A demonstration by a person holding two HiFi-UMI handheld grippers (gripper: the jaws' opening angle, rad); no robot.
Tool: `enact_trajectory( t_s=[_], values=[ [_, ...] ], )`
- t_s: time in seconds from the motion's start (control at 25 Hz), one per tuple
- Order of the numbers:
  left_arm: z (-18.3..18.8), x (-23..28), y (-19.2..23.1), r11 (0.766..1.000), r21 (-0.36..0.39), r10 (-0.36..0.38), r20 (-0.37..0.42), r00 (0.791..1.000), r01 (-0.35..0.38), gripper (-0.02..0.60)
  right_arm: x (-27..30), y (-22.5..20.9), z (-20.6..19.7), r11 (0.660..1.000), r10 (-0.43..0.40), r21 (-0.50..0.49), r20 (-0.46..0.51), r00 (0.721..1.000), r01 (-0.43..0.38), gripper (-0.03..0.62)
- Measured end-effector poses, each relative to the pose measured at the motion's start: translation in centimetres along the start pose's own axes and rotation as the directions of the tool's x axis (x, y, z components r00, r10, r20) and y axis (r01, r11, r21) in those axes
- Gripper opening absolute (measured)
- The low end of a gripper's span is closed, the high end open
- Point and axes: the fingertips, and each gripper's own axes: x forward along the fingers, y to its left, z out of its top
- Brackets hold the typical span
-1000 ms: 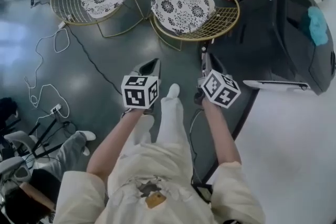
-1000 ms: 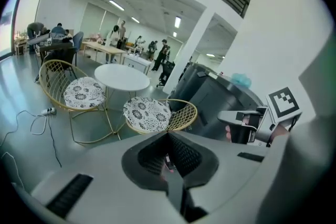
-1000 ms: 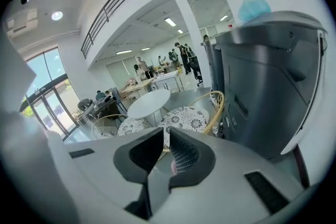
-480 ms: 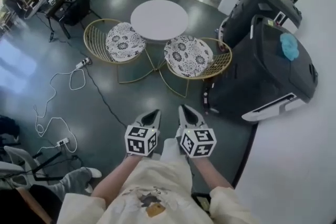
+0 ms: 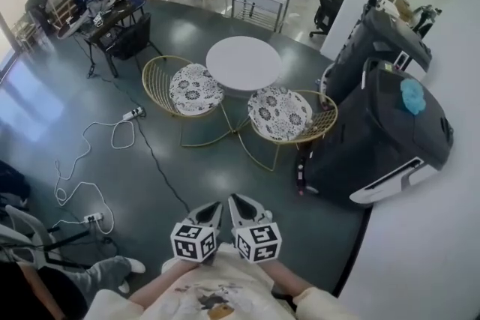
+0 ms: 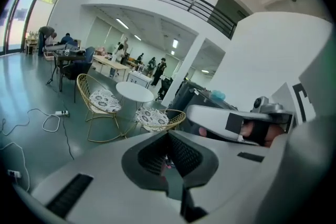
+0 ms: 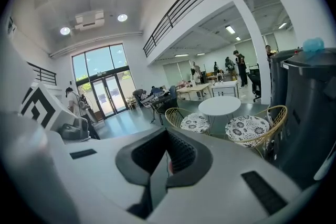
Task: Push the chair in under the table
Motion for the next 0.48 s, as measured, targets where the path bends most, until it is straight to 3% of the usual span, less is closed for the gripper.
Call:
enact_trajectory(
  t_s=[0.48],
  values=[
    [-1.3, -1.9, 0.5, 1.0, -0.024, -0.006, -0.004, 1.0, 0.006, 0.009, -1.4, 0.3, -1.8, 0.999, -0.02, 0.033, -0.047, 0.999, 0.021, 0.009]
  ],
)
